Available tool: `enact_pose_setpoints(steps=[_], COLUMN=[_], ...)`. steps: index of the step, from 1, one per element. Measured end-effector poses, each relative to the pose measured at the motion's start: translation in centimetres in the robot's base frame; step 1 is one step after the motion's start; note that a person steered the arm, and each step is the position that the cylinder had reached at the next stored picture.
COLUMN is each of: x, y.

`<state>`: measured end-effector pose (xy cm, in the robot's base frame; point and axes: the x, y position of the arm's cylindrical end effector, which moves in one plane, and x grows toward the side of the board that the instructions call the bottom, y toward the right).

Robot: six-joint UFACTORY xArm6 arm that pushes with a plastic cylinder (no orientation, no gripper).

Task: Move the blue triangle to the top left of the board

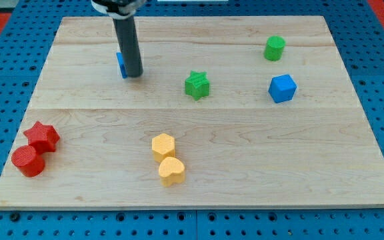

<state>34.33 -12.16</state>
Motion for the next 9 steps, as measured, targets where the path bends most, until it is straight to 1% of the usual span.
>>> enact_pose_setpoints(steps=[2,3,4,5,6,7,8,9], x=[-7.3,-10.2,-9.5,-5.9,-3.7,-2.7,-2.7,-2.7], y=[-5.9,-9.0,-5.8,3.7,11.5,16.5,18.3,18.3])
